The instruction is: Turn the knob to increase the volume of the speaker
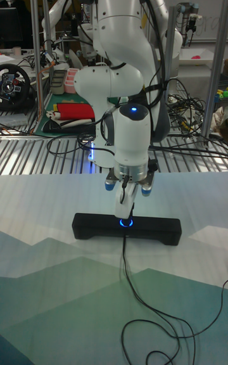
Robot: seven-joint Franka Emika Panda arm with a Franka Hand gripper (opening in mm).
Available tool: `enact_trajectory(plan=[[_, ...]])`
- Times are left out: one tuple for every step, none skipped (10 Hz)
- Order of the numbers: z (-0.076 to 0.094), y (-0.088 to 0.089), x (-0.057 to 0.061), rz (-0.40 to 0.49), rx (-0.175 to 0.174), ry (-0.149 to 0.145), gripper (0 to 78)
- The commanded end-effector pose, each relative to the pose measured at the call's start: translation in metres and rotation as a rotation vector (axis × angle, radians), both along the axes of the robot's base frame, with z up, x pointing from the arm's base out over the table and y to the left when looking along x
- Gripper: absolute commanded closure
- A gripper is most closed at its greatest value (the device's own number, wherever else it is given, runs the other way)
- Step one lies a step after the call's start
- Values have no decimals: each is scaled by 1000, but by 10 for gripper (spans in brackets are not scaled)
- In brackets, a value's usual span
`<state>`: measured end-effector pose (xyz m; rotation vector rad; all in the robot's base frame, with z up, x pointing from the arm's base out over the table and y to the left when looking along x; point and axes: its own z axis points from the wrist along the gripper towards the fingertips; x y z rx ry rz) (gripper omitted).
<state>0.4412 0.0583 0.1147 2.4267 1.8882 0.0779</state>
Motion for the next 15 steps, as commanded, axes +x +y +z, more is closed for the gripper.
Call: enact_trajectory(plan=[[1, 0, 1, -3, -2, -4, 1], [1, 0, 1, -3, -2, -4, 1], [1, 0, 1, -3, -2, -4, 1], [1, 0, 1, -3, -2, -4, 1], [1, 0, 1, -3, -2, -4, 1], [1, 0, 1, -3, -2, -4, 1], [1, 0, 1, -3, -2, -4, 1], [1, 0, 1, -3, -2, -4, 1], [1, 0, 1, -3, -2, -4, 1], [1, 0, 1, -3, -2, -4, 1], [1, 0, 1, -3, -2, -4, 1], [1, 0, 1, -3, -2, -4, 1], [1, 0, 1, -3, -2, -4, 1], [41, 20, 7, 444, -35, 23, 1], [51, 27, 10, 512, -39, 25, 1]])
